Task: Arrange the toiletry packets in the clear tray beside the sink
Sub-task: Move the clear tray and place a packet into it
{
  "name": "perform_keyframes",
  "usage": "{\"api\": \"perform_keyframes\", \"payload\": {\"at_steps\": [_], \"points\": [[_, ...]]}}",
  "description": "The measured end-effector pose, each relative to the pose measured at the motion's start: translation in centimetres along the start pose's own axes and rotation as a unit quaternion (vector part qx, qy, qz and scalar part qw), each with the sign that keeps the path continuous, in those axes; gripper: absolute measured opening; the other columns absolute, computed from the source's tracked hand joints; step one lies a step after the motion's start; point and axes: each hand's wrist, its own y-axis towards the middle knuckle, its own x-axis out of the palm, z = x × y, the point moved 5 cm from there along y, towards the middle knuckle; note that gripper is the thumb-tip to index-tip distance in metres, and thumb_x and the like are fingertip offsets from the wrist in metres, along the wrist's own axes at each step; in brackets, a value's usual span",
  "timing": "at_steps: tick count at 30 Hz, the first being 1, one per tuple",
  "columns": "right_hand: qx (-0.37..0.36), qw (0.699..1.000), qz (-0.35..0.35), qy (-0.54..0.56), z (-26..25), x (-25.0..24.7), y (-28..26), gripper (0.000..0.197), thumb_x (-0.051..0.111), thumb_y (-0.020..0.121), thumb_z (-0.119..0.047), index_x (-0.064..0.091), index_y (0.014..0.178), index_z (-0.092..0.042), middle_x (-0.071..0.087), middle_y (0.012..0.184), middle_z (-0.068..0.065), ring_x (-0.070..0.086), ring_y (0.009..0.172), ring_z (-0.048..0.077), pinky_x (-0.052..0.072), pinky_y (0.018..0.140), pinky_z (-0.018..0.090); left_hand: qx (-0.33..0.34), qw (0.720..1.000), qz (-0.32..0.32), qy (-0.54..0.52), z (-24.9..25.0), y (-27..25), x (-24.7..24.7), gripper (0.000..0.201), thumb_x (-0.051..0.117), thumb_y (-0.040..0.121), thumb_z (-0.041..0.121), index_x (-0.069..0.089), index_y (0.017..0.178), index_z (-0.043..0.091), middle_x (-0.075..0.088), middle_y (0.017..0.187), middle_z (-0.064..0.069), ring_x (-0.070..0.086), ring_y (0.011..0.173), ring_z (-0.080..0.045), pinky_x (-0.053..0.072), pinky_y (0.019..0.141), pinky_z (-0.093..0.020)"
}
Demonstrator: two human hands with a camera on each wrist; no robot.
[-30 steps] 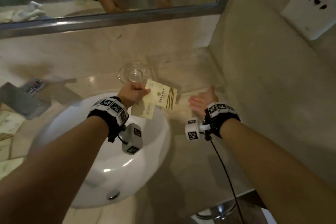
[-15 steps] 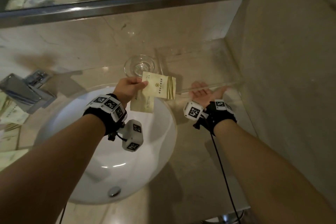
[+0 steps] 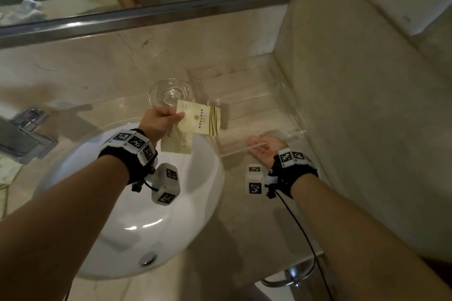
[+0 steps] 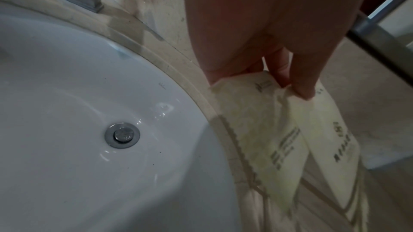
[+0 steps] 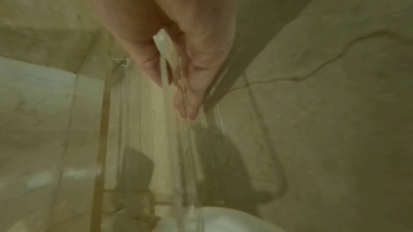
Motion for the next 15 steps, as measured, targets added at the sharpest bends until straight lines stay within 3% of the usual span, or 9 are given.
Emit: {"api": "perform_keyframes", "payload": {"at_steps": [2, 4, 6, 8, 12, 15], "points": [[0.005, 1.0, 0.014, -0.013, 0.6, -1.2, -0.5, 0.037, 0.045, 0.092, 0.01, 0.043, 0.128, 0.009, 0.056, 0.084, 0.019, 0.06, 0.086, 0.028, 0.047, 0.094, 0.041, 0.008, 1.0, -0.003, 0.004, 0.3, -0.4, 0.3, 0.025, 0.062, 0.085, 0.011, 0.059, 0.061, 0.014, 0.061, 0.042, 0.013, 0.055, 0.038, 0.002, 0.045, 0.042, -0.014], [0.013, 0.999, 0.03, -0.029, 1.0, -2.2, -1.0, 0.019, 0.045, 0.092, 0.009, 0.049, 0.11, 0.005, 0.057, 0.083, 0.021, 0.061, 0.093, 0.032, 0.049, 0.095, 0.042, 0.016, 1.0, -0.008, 0.005, 0.6, -0.8, 0.5, 0.025, 0.062, 0.085, 0.011, 0.058, 0.061, 0.015, 0.06, 0.041, 0.014, 0.055, 0.038, 0.002, 0.044, 0.042, -0.013], [0.015, 0.996, 0.054, -0.068, 1.3, -3.6, -1.4, 0.005, 0.05, 0.089, 0.009, 0.052, 0.086, 0.011, 0.061, 0.078, 0.022, 0.063, 0.079, 0.029, 0.055, 0.084, 0.038, 0.023, 1.0, -0.016, 0.007, 1.0, -1.5, 0.8, 0.025, 0.062, 0.085, 0.011, 0.059, 0.061, 0.016, 0.06, 0.041, 0.015, 0.055, 0.039, 0.003, 0.044, 0.042, -0.012], [0.019, 0.99, 0.067, -0.123, 1.3, -4.8, -1.4, 0.011, 0.055, 0.086, 0.007, 0.058, 0.075, 0.008, 0.064, 0.075, 0.02, 0.064, 0.073, 0.026, 0.059, 0.067, 0.031, 0.026, 0.999, -0.024, 0.011, 1.2, -1.9, 0.9, 0.023, 0.063, 0.084, 0.012, 0.06, 0.061, 0.017, 0.062, 0.044, 0.014, 0.057, 0.042, 0.002, 0.046, 0.045, -0.014], [0.007, 0.971, 0.053, -0.231, 1.6, -6.0, -2.0, 0.01, 0.049, 0.089, 0.0, 0.059, 0.087, 0.0, 0.062, 0.088, 0.013, 0.064, 0.076, 0.02, 0.057, 0.056, 0.02, 0.035, 0.999, -0.036, 0.013, 1.7, -2.8, 0.8, 0.026, 0.064, 0.083, 0.012, 0.059, 0.058, 0.015, 0.063, 0.055, 0.005, 0.058, 0.051, -0.008, 0.047, 0.053, -0.02], [-0.014, 0.964, 0.062, -0.258, 1.5, -6.9, -2.1, 0.032, 0.05, 0.091, -0.002, 0.051, 0.121, 0.006, 0.058, 0.101, 0.014, 0.061, 0.086, 0.023, 0.058, 0.06, 0.023, 0.042, 0.998, -0.045, 0.024, 2.0, -3.4, 0.9, 0.027, 0.063, 0.084, 0.012, 0.056, 0.057, 0.016, 0.06, 0.044, 0.012, 0.054, 0.041, 0.001, 0.044, 0.044, -0.014]]}}
